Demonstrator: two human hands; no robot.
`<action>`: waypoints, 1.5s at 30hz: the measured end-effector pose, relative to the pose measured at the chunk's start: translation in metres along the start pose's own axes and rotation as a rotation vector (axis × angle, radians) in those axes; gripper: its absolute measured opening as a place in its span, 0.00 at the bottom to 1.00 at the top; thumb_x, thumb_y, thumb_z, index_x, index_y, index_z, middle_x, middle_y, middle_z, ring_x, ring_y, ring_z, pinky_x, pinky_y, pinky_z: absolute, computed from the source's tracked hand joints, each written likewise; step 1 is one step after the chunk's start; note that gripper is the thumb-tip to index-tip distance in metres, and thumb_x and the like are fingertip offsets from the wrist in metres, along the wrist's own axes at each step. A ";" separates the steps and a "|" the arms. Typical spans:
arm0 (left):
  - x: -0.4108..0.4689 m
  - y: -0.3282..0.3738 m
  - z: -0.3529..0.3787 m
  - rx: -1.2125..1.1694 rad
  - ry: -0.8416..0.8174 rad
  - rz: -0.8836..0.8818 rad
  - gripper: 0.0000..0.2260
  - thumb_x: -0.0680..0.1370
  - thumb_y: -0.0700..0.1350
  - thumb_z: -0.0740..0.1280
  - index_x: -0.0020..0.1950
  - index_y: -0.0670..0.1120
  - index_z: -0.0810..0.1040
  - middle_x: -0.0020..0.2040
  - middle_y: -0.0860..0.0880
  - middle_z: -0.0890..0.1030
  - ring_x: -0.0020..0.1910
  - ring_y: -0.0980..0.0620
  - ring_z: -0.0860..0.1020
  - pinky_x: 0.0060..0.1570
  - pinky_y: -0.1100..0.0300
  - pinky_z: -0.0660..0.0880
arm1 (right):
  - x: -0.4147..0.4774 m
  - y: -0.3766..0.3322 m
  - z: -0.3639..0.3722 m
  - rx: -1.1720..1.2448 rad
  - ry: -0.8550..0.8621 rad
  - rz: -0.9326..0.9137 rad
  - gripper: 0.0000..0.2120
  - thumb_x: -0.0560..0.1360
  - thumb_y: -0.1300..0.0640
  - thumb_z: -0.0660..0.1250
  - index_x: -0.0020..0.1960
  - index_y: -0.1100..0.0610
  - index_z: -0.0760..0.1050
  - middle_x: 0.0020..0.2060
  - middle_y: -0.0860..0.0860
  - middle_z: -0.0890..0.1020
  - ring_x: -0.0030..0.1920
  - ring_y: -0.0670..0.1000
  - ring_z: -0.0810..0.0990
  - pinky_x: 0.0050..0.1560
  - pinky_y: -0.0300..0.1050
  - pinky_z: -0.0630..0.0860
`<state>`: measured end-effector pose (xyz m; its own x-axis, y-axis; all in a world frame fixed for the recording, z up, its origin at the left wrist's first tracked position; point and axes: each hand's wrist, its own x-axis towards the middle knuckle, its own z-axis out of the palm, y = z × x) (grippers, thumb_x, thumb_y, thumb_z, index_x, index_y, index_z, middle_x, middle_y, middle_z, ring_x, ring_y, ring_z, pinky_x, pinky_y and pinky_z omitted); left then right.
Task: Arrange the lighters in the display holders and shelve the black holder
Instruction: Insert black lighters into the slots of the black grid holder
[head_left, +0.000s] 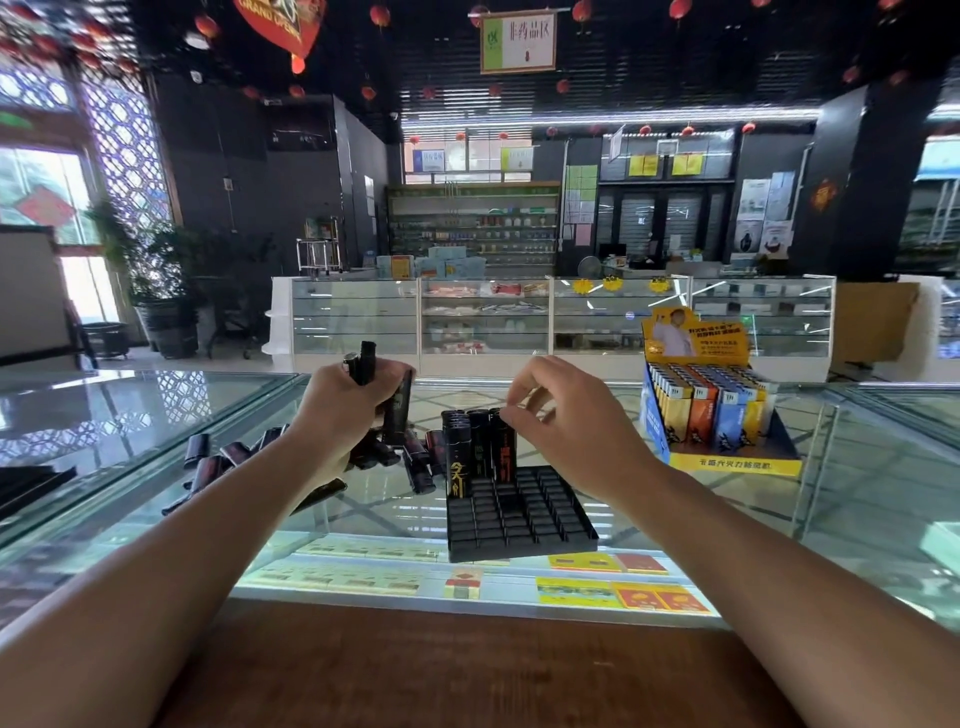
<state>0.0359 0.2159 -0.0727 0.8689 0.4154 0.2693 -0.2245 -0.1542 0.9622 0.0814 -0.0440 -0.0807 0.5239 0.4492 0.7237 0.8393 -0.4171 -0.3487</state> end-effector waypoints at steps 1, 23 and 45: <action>0.000 0.001 0.000 -0.003 0.019 0.020 0.11 0.81 0.49 0.71 0.55 0.43 0.86 0.53 0.39 0.86 0.47 0.38 0.84 0.41 0.48 0.82 | 0.000 -0.001 -0.001 0.000 0.017 -0.001 0.04 0.80 0.51 0.71 0.48 0.46 0.76 0.45 0.39 0.80 0.45 0.41 0.81 0.48 0.53 0.82; -0.023 0.012 0.019 -0.051 -0.260 0.192 0.15 0.82 0.50 0.68 0.55 0.38 0.84 0.32 0.47 0.74 0.28 0.50 0.62 0.27 0.60 0.60 | 0.005 -0.027 -0.009 0.285 0.368 -0.078 0.11 0.82 0.50 0.70 0.50 0.58 0.81 0.32 0.47 0.81 0.31 0.49 0.80 0.31 0.54 0.78; -0.014 0.002 0.017 0.140 -0.188 0.095 0.13 0.86 0.45 0.63 0.49 0.38 0.80 0.34 0.40 0.80 0.21 0.50 0.69 0.20 0.66 0.61 | 0.010 -0.012 -0.016 -0.005 0.160 -0.143 0.09 0.81 0.51 0.71 0.53 0.57 0.84 0.38 0.46 0.83 0.36 0.45 0.79 0.38 0.42 0.75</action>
<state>0.0306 0.1942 -0.0751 0.9166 0.2208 0.3334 -0.2572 -0.3130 0.9143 0.0738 -0.0475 -0.0599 0.3692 0.3734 0.8510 0.9026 -0.3623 -0.2326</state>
